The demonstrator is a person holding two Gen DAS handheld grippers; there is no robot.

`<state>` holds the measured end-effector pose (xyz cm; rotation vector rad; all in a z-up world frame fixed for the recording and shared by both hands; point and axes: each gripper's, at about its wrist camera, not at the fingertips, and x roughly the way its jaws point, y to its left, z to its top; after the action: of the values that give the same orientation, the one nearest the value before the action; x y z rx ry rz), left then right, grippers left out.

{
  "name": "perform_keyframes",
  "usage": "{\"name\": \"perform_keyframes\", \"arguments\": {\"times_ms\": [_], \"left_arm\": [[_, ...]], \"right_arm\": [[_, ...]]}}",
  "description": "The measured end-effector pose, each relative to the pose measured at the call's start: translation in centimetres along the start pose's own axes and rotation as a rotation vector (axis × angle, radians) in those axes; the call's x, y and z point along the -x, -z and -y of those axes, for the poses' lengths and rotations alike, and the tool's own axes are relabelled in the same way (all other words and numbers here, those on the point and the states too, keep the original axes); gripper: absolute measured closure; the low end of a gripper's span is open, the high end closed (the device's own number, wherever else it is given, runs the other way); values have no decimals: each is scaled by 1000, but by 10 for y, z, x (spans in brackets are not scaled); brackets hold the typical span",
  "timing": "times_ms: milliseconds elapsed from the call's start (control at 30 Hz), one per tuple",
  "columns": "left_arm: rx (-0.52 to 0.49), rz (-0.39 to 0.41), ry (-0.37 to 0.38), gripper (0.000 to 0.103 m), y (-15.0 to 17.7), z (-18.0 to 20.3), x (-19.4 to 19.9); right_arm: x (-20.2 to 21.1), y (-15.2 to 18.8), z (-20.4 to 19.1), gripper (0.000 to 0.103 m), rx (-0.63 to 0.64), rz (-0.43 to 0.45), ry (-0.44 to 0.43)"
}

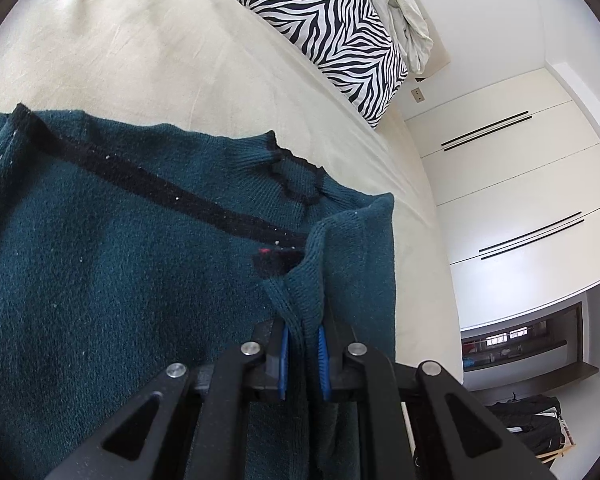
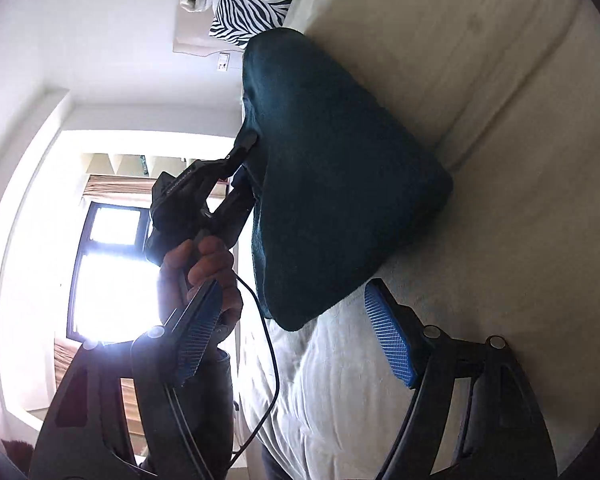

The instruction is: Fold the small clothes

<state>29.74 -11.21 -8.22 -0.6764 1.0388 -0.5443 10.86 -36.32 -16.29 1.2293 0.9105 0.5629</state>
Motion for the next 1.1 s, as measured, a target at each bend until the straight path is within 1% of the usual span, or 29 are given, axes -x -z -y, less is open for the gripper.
{"name": "perform_keyframes", "arguments": {"times_ms": [33,100,133,167,200,233,300,333,367,533,633,767,867,967,1100], "left_arm": [[-1,0,0,90,0,1,-1],[-8,0,-3,90,0,3,-1],[-9,0,-2,90,0,3,-2],[-11,0,-1,90,0,4,-2],[-13,2,-1,90,0,5,-2],[-14,3,0,90,0,5,-1],[-16,4,3,90,-1,5,-1],[-17,5,3,90,-1,5,0],[-18,6,3,90,-1,5,0],[-17,13,3,90,-1,3,5],[-28,28,-10,90,-6,2,16],[-43,54,-46,90,-17,-2,39],[-71,64,-95,90,-26,-8,55],[-75,80,-143,90,-34,-20,70],[-67,91,-189,90,-42,-41,83]], "right_arm": [[-5,0,3,38,-14,-6,-18],[-15,-1,5,52,-36,-21,-58],[-20,-2,5,57,-42,-31,-66],[-23,-2,6,65,-46,-34,-66],[-28,-1,5,72,-54,-34,-70],[-31,-2,7,73,-67,-28,-79],[-35,-1,15,83,-114,-19,-94],[-36,-1,18,86,-136,-15,-103],[-36,0,19,93,-144,-7,-99],[-38,5,12,96,-130,2,-73],[-49,7,-3,96,-113,-23,-92],[-79,12,-23,96,-82,-82,-113],[-106,14,-33,96,-72,-118,-117],[-134,18,-40,96,-39,-155,-106],[-171,23,-43,96,-33,-204,-90]]}}
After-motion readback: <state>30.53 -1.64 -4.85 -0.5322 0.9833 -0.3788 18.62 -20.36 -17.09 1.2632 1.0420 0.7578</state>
